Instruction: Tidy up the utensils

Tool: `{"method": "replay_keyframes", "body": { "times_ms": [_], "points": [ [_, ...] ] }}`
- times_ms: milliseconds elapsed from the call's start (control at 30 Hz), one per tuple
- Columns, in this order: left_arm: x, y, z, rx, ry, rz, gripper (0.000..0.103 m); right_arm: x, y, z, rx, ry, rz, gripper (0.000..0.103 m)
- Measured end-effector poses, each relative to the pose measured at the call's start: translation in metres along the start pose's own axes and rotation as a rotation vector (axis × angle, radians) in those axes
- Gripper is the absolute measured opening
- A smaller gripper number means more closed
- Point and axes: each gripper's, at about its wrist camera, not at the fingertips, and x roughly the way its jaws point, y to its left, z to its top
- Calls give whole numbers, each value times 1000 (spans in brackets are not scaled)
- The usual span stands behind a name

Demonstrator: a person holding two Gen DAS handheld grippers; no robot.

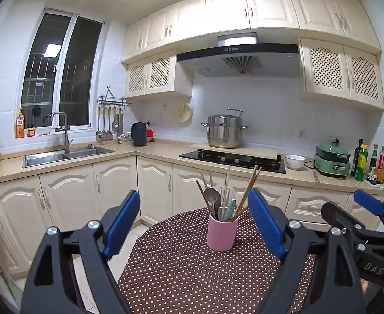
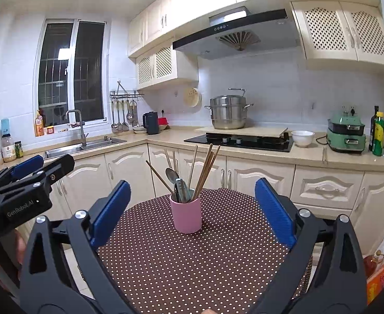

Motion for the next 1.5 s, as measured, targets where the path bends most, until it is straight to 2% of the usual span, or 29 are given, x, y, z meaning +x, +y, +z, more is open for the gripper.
{"method": "replay_keyframes", "body": {
  "times_ms": [167, 600, 1500],
  "points": [
    [-6, -5, -3, 26, -12, 8, 83, -8, 7, -1, -26, -29, -11, 96],
    [-8, -13, -7, 62, -31, 7, 84, -9, 6, -2, -33, -27, -16, 97],
    [10, -23, -14, 89, -3, -14, 84, 1, 1, -6, -7, -7, -17, 97]
  ]
}}
